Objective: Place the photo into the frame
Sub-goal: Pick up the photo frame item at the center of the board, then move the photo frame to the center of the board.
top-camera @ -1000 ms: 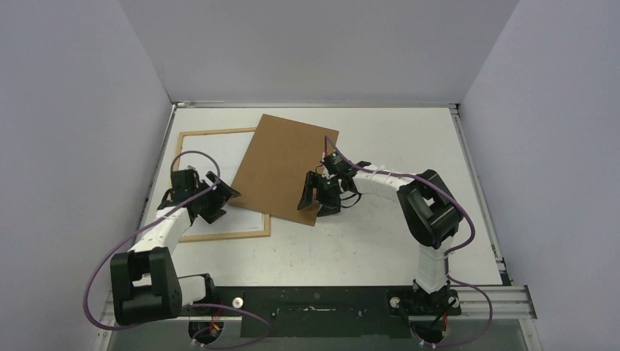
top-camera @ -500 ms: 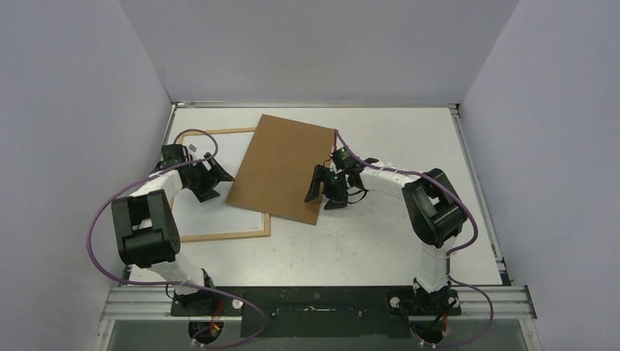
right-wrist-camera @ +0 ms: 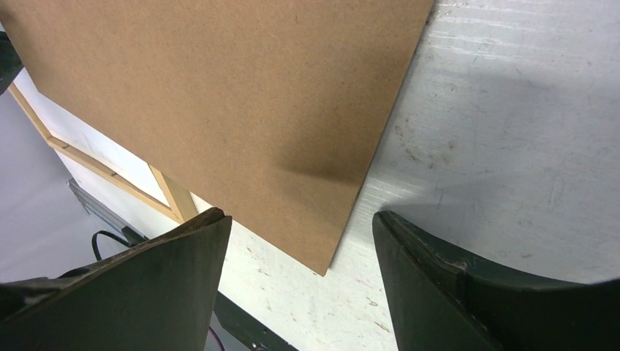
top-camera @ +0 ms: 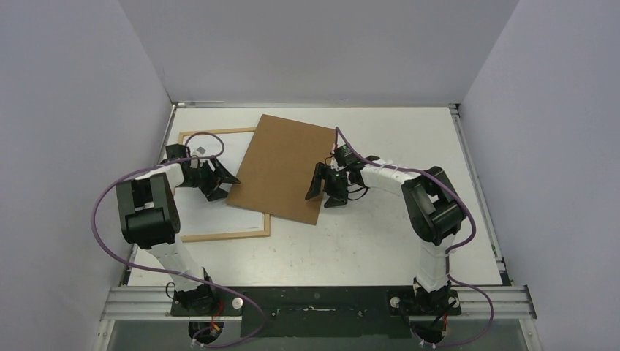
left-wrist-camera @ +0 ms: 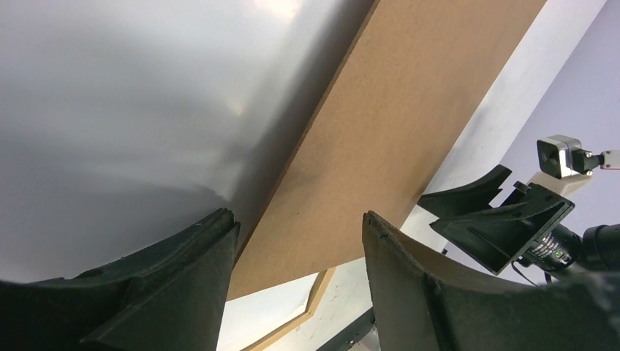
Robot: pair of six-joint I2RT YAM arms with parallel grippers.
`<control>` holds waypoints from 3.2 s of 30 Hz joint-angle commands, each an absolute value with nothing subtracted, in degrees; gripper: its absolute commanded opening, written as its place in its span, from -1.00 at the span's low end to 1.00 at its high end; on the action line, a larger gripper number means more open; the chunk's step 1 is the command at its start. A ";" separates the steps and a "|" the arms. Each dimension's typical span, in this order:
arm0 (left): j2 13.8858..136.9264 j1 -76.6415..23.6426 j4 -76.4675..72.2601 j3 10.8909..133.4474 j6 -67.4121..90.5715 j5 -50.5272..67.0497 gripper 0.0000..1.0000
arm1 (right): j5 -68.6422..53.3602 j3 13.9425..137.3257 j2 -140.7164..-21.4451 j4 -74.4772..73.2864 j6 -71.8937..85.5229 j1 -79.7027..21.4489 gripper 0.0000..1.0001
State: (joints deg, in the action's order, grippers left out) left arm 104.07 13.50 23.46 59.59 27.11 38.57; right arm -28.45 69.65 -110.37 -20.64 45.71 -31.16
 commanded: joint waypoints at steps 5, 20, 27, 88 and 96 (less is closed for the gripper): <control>105.64 13.62 26.17 63.79 24.51 49.38 0.21 | -21.17 68.02 -115.65 -22.40 43.11 -30.49 0.48; 108.12 9.26 27.20 66.82 23.05 59.42 -0.08 | -26.00 67.87 -115.74 -18.09 41.89 -30.36 0.33; 109.01 7.88 27.27 68.04 22.35 62.71 -0.29 | -28.51 67.94 -116.39 -16.97 40.76 -30.10 0.26; 75.50 13.87 31.53 92.88 31.94 13.89 -1.00 | 12.61 104.93 -129.06 -28.09 41.80 -55.91 0.24; 76.75 12.72 34.09 94.81 30.70 9.86 -1.00 | 15.55 111.77 -135.29 -34.67 41.41 -56.32 0.08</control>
State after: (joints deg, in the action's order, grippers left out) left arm 77.10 13.50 38.57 89.49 31.57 12.19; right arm 10.68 107.55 -133.23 -29.45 41.23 -56.29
